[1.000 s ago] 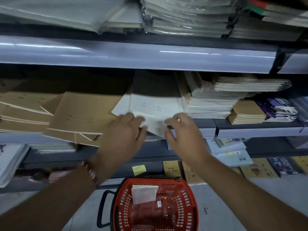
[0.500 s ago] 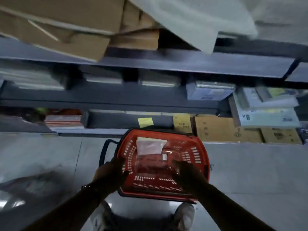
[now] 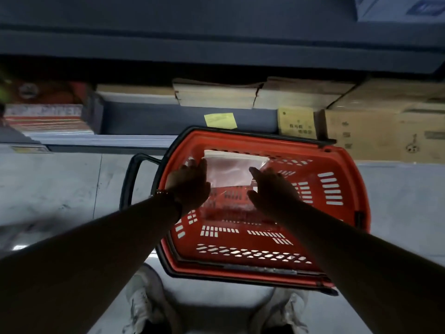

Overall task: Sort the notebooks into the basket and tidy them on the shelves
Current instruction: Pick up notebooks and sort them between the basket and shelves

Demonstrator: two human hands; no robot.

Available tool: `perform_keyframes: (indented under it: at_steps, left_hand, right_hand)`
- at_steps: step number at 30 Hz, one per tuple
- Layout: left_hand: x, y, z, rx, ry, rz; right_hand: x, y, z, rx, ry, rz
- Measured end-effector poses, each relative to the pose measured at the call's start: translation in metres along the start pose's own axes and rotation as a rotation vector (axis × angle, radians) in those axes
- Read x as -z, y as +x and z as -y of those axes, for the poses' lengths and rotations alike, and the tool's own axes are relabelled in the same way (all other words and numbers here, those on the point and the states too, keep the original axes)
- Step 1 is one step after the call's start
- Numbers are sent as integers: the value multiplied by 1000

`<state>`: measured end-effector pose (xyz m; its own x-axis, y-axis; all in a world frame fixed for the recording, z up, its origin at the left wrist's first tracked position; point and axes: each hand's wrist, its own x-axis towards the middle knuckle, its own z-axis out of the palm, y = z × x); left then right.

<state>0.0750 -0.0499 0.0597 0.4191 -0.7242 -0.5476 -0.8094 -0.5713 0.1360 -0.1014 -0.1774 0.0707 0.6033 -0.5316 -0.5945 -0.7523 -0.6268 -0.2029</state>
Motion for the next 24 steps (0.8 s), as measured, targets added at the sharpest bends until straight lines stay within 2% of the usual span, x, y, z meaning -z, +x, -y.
perform_keyframes:
  at_steps: [1, 2, 5, 9, 13, 17, 24]
  left_hand:
    - [-12, 10, -3, 32, -17, -46]
    - [-6, 18, -9, 37, -20, 16]
    - [-36, 13, -14, 86, -79, -19]
    - [-43, 29, -26, 149, -180, -129]
    - [-58, 26, -24, 135, -361, -170]
    - [-70, 30, -22, 110, -447, -167]
    - [-65, 36, -23, 275, -819, -349]
  right_hand:
    - [-4, 10, -1, 1, 3, -20]
    - [-7, 17, 1, 8, 4, -24]
    - [-19, 32, 2, 28, 15, -45]
    - [-25, 47, -5, 31, -11, -93]
    - [-32, 49, -9, 21, -31, -126]
    - [-36, 46, -10, 40, -78, -165]
    - [-40, 43, -11, 38, -77, -167]
